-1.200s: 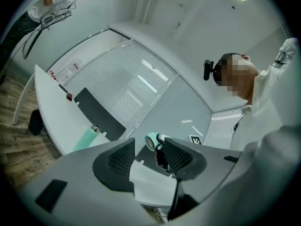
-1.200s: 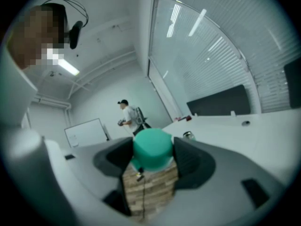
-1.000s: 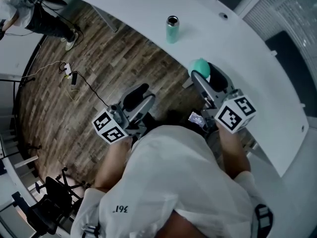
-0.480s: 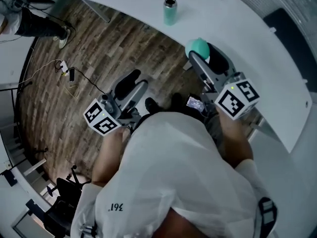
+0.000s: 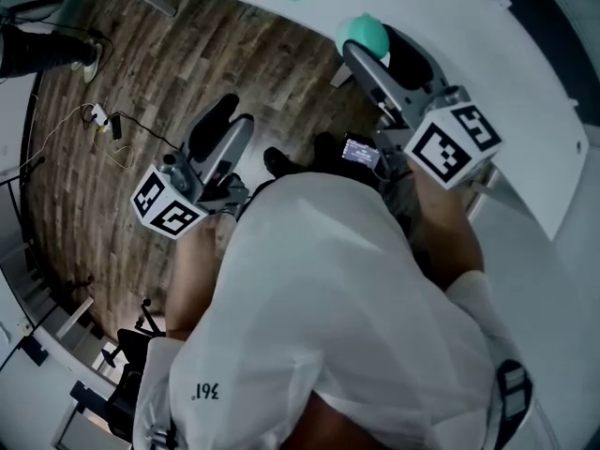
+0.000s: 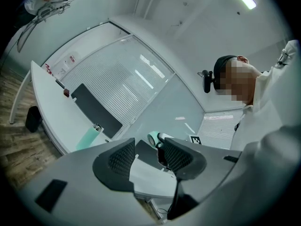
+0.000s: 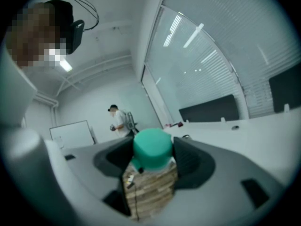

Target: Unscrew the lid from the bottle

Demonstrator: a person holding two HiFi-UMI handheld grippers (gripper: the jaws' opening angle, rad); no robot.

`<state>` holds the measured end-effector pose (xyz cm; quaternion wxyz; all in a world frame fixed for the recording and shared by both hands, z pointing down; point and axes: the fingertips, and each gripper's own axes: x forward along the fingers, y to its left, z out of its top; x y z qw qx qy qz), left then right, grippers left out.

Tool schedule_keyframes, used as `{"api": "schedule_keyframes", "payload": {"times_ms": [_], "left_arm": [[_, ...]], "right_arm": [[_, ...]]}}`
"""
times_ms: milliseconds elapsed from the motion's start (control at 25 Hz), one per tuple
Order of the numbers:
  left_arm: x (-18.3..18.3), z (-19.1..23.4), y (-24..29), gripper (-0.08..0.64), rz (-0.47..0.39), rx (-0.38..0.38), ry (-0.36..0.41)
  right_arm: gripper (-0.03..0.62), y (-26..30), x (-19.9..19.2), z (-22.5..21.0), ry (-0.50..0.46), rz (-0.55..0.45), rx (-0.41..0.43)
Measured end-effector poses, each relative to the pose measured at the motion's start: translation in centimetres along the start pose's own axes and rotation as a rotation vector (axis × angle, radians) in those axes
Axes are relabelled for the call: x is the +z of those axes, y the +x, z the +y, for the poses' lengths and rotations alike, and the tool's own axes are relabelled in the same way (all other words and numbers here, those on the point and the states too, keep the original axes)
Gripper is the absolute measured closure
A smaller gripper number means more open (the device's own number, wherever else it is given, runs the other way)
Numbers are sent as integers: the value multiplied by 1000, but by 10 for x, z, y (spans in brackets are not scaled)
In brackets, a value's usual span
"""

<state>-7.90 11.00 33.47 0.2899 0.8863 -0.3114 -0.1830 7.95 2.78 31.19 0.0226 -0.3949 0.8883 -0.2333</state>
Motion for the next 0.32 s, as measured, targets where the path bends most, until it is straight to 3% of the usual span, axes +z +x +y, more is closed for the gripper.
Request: {"api": "schedule_keyframes", "payload": {"times_ms": [320], "left_arm": [[-1, 1, 3, 348, 5, -9, -4]], "right_arm": [[310, 1, 3, 0, -25, -2, -9]]}}
